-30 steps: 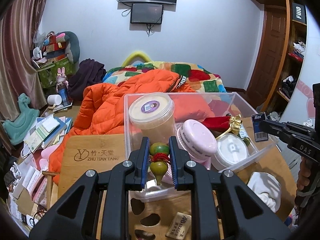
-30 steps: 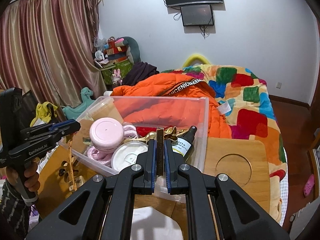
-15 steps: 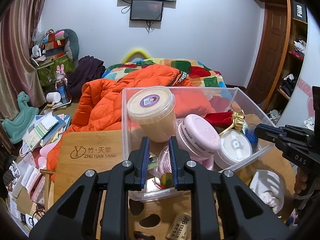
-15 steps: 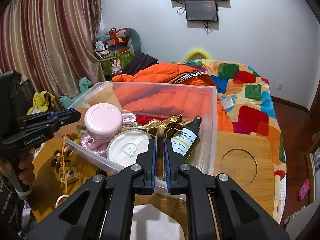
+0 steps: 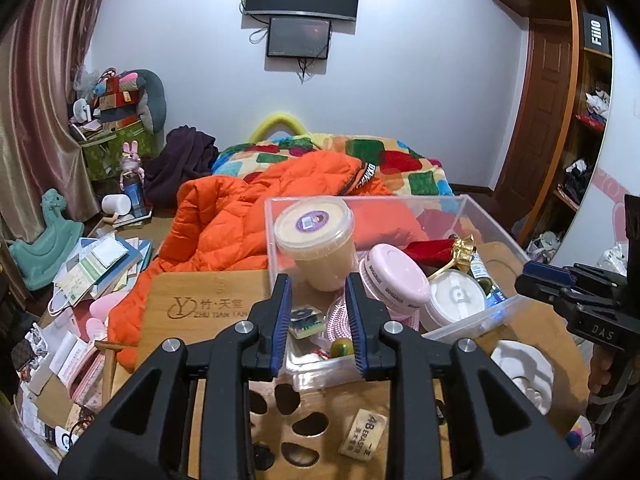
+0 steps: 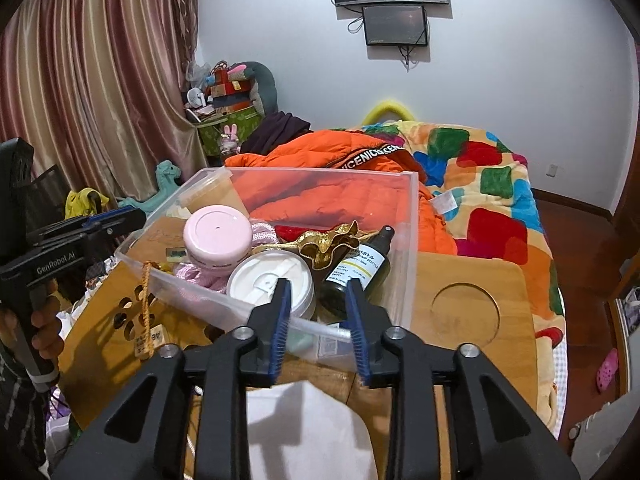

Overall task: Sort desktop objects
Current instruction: 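Open the left tool over the box while the right tool releases the gold tube, then grasp the white eraser with the left tool while the right tool grasps the white drawstring pouch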

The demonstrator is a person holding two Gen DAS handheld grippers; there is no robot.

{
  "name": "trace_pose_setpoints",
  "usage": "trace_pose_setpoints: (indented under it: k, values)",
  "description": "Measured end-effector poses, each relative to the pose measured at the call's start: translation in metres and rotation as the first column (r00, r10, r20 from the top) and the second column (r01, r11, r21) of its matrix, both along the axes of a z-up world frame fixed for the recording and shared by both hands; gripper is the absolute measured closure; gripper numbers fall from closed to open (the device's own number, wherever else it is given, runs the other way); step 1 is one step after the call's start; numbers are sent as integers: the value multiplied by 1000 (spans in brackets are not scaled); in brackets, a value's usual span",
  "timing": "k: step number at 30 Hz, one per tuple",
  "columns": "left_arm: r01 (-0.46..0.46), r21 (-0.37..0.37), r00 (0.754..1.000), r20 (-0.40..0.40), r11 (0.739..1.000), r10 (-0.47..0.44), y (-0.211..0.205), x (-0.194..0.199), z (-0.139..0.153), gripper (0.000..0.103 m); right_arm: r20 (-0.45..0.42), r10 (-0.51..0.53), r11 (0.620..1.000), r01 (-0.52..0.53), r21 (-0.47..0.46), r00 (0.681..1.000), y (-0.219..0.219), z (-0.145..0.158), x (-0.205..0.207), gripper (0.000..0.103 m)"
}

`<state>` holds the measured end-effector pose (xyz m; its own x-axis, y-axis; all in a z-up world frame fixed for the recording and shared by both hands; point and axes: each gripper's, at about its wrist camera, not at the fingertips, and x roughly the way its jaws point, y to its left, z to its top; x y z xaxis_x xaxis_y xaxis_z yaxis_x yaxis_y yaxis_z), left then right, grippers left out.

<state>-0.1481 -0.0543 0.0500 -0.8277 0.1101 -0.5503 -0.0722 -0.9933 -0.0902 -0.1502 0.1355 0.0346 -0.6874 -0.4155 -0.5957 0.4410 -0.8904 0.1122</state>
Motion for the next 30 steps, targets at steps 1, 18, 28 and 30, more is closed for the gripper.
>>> trace_pose_setpoints:
  k: [1, 18, 28, 30]
  values:
    - [-3, 2, 1000, -4, 1000, 3, -1, 2, 1, 70, -4, -4, 1000, 4, -2, 1000, 1, 2, 2, 69]
    - [-10, -20, 1000, -7, 1000, 10, -4, 44, -1, 55, -41, -31, 999, 31, 8, 999, 13, 12, 56, 33]
    - [1, -50, 999, 34, 999, 1, 8, 60, -18, 46, 24, -8, 1000, 9, -22, 1000, 13, -6, 79, 31]
    - [8, -51, 999, 46, 999, -6, 10, 63, -23, 46, 33, -8, 1000, 9, -23, 999, 13, -10, 84, 31]
